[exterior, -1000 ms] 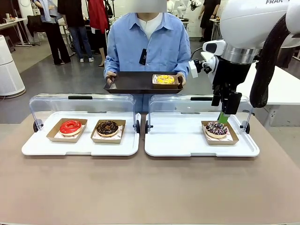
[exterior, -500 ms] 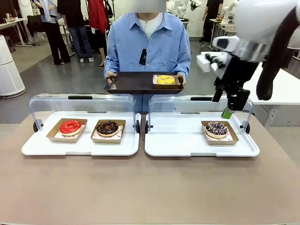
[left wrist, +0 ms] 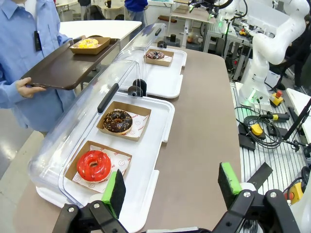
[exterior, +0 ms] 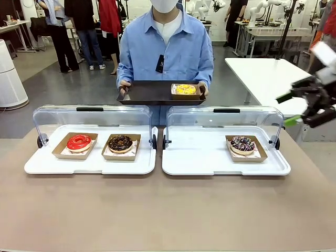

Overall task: Provide the desired donut to the person.
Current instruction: Pick up and lift the Paper togo box containing the Donut pointed at by the person.

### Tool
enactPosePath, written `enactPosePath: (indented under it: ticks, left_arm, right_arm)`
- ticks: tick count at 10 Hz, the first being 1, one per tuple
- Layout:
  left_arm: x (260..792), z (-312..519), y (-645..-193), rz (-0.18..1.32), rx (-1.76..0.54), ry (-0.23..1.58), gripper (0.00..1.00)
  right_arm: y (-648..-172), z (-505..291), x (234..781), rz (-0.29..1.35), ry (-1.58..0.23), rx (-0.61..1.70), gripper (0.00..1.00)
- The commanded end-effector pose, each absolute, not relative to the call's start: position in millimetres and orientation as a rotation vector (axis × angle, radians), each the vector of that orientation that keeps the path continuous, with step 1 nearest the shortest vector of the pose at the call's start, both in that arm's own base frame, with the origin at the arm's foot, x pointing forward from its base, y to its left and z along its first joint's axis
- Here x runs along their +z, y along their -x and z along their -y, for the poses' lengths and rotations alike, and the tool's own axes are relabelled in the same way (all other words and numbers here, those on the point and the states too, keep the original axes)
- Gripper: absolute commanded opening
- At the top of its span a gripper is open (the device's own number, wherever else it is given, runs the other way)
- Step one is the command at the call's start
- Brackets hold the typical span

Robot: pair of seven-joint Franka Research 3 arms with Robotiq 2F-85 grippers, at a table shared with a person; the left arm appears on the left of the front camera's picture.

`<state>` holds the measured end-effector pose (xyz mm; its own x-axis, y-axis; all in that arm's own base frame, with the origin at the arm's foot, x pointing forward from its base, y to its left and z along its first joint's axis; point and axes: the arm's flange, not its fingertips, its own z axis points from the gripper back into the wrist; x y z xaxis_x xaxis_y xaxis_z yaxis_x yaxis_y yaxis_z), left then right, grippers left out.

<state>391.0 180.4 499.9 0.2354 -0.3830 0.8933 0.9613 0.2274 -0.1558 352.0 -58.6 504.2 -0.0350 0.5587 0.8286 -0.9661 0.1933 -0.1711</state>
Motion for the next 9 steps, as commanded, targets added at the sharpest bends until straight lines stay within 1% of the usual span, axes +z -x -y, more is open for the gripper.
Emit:
enactPosePath:
  ticks: [1,2,3,4,5,6,9]
  left_arm:
    - [500,-180,-390,0.872,-1.112,0.861,1.0]
    - [500,-180,-390,0.872,-1.112,0.861,1.0]
    - [500,-180,-390,0.872,-1.112,0.861,1.0]
    - [500,-180,-390,0.872,-1.112,0.861,1.0]
    - [500,-180,-390,0.872,-1.112,0.861,1.0]
    - [500,-180,-390,0.872,-1.112,0.861,1.0]
    - [500,-180,-390,0.872,-1.112,0.861,1.0]
  right_arm:
    - [-319,92,491,1.013,-0.732,1.201,1.0]
    - [-310,109,488,1.015,-0.763,1.185,1.0]
    - [-307,124,486,0.98,-0.825,1.204,1.0]
    - [-304,137,486,0.934,-0.792,1.271,1.0]
    - [-300,141,490,0.884,-0.813,1.299,1.0]
    - [-295,143,494,0.883,-0.811,1.305,1.0]
    - [-280,148,531,0.836,-0.769,1.28,1.0]
